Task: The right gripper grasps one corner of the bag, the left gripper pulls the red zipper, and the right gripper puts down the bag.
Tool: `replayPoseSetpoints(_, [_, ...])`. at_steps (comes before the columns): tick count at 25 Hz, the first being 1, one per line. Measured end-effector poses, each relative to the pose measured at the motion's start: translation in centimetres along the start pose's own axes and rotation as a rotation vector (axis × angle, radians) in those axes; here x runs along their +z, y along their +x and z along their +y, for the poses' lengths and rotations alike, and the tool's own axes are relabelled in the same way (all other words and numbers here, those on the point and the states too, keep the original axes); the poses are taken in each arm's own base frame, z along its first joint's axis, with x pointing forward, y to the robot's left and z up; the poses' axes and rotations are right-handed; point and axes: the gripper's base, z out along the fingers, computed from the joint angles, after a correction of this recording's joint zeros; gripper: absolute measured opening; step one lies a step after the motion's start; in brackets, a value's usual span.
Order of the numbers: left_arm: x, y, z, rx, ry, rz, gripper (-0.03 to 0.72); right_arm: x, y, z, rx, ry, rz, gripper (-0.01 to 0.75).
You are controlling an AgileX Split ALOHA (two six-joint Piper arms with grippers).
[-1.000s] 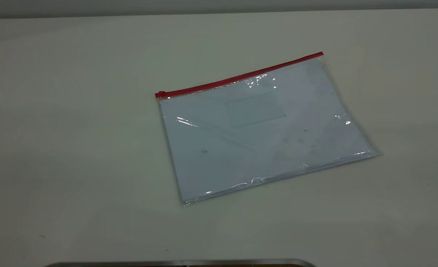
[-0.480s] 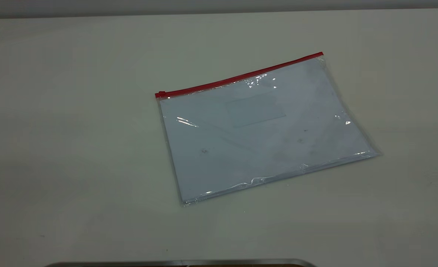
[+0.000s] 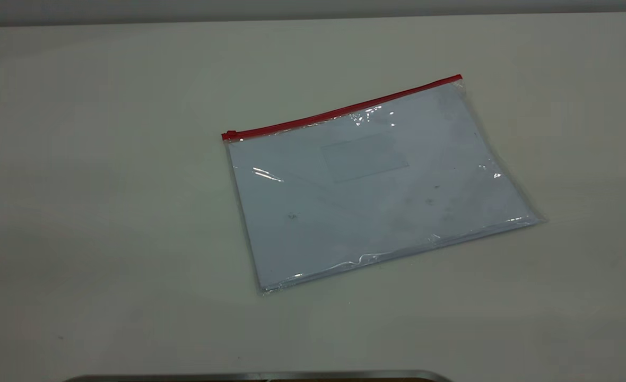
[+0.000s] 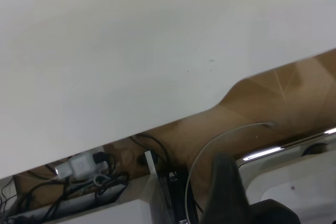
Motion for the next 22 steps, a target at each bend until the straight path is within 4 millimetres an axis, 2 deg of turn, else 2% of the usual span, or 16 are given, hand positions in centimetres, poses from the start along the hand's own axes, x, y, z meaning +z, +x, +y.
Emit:
replayPoseSetpoints(11, [-0.2, 0.2, 0.1, -0.026, -0.016, -0.024, 0.589, 0.0, 0.0, 0.0, -0.001, 0.000, 0.000, 0.547])
replayPoseSetpoints(18, [-1.7, 2.1, 0.2, -0.230, -0.138, -0.184, 0.589, 0.0, 0.0, 0.0, -0.001, 0.000, 0.000, 0.547])
replayPoseSetpoints(22, [-2.4, 3.2, -0.2, -0.256, -0.173, -0.275, 0.589, 0.0, 0.0, 0.0, -0.001, 0.000, 0.000, 0.547])
